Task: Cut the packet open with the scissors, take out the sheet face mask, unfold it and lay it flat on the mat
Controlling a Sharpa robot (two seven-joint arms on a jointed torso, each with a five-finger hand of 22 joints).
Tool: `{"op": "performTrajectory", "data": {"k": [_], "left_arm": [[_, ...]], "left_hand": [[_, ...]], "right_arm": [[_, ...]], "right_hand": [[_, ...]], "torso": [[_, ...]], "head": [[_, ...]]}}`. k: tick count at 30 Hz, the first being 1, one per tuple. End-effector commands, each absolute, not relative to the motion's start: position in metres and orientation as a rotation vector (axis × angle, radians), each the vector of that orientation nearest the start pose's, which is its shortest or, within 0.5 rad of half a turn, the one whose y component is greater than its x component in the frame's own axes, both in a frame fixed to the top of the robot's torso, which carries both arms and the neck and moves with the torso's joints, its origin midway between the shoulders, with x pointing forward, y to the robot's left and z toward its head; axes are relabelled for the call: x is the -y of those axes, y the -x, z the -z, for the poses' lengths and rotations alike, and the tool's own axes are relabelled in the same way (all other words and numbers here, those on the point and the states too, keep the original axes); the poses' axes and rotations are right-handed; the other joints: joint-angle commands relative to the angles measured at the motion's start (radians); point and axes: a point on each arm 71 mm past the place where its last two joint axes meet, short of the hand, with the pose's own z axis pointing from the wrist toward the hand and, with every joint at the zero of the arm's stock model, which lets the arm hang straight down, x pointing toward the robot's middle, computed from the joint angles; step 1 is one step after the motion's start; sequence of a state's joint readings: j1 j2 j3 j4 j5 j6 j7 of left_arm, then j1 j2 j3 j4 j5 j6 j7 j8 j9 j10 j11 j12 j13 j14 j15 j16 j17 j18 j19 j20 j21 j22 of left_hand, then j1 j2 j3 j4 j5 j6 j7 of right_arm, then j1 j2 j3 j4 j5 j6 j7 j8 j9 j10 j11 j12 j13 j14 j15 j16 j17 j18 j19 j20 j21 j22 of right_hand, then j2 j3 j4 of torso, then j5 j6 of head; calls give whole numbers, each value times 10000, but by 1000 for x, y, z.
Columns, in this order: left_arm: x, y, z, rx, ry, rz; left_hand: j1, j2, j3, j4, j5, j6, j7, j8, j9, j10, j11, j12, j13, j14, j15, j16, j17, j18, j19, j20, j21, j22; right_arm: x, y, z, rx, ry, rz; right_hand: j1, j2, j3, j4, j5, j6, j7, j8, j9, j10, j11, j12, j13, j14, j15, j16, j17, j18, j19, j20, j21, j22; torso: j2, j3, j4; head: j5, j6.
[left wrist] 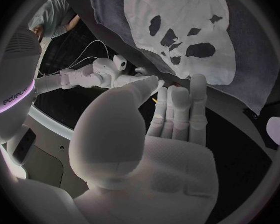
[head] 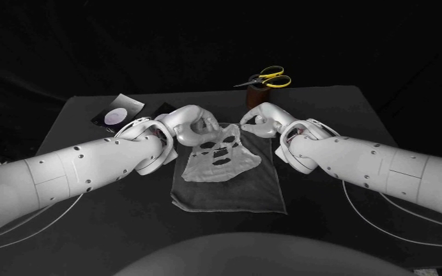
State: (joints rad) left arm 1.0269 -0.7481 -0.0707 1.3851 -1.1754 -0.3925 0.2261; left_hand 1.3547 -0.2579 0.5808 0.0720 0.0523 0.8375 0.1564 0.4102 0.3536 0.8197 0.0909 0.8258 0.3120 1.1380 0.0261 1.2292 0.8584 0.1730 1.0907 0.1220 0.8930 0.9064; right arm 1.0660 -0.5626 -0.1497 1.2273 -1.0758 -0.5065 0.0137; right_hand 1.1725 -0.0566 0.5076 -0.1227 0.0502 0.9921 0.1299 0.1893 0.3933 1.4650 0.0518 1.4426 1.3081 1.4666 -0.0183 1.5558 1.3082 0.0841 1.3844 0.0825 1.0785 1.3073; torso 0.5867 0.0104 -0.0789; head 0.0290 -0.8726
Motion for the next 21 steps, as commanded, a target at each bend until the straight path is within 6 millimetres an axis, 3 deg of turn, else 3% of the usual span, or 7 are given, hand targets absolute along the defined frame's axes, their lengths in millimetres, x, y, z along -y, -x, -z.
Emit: {"op": "performTrajectory", "data": {"k": [1,2,4,8,13,18,21], "left_arm": [[-180,-450,273,-16867,-642,9935],[-181,-447,274,-16996,-692,9802],[-182,-445,275,-17155,-736,9642],[-185,-439,279,-17723,-915,9060],[-191,-435,283,-18254,-1060,8454],[-195,-431,285,-18611,-1174,8024],[-197,-429,285,-18771,-1236,7840]], "left_hand": [[18,-167,-581,20,-20,128,-143,32,-65,513,-212,1217,625,1570,-156,1384,2136,-340,1247,-153,1586,1424],[84,-98,-736,68,-21,232,-193,69,-98,454,-272,1810,961,1957,-230,1750,2719,-431,1571,-235,2044,1831],[162,-50,-851,109,-22,393,-261,130,-124,510,-340,2380,1269,2397,-297,2113,3431,-572,1988,-292,2662,2413],[214,-132,-1381,311,-29,513,-354,267,-180,425,-439,3547,1927,3149,-394,2702,4742,-798,2607,-391,3666,3371],[369,-107,-1965,517,-33,634,-452,598,-65,1001,-523,4498,3166,3581,-472,2991,5558,-952,2993,-454,4303,4000],[524,-59,-2288,654,-31,607,-475,726,-25,1450,-548,4902,3901,3751,-493,3099,5897,-1019,3153,-478,4570,4267],[564,-50,-2381,697,-31,604,-481,762,-14,1515,-554,4972,4017,3784,-498,3120,5963,-1032,3185,-483,4625,4322]], "right_arm": [[140,-496,303,-18778,-2442,-7506],[137,-499,303,-18829,-2423,-7440],[133,-502,303,-18864,-2401,-7386],[119,-509,303,-18971,-2295,-7297],[106,-515,302,-18914,-2225,-7251],[97,-517,300,-18892,-2014,-7298],[93,-517,299,-18922,-1834,-7315]], "right_hand": [[-79,28,11,54,-6,43,-14,-32,-16,513,-79,37,1601,981,-52,46,2362,107,62,6,36,1359],[-73,35,15,55,-5,38,-15,-37,-18,536,-81,87,1642,986,-54,56,2387,101,77,4,70,1368],[-71,37,15,55,-5,35,-16,-40,-20,543,-82,103,1656,987,-55,58,2391,96,87,3,96,1375],[-82,32,3,64,-6,15,-9,-59,-28,566,-79,151,1694,993,-58,68,2415,93,99,-1,113,1379],[-108,21,-22,84,-6,-8,0,-83,-40,596,-73,217,1746,997,-56,73,2428,90,113,-5,131,1384],[-146,-13,-68,109,-7,-28,12,-110,-53,639,-63,316,1827,1004,-50,85,2458,80,137,-6,174,1395],[-188,-55,-119,131,-8,-31,18,-125,-61,649,-55,340,1846,1008,-44,91,2473,77,147,-4,186,1398]], "torso": [[17,-34,71],[25,-48,90],[34,-65,103],[75,-112,152],[112,-144,197],[170,-193,267],[193,-214,292]], "head": [[-12,0],[-12,0],[-19,0],[-51,0],[-79,0],[-105,0],[-117,0]]}}
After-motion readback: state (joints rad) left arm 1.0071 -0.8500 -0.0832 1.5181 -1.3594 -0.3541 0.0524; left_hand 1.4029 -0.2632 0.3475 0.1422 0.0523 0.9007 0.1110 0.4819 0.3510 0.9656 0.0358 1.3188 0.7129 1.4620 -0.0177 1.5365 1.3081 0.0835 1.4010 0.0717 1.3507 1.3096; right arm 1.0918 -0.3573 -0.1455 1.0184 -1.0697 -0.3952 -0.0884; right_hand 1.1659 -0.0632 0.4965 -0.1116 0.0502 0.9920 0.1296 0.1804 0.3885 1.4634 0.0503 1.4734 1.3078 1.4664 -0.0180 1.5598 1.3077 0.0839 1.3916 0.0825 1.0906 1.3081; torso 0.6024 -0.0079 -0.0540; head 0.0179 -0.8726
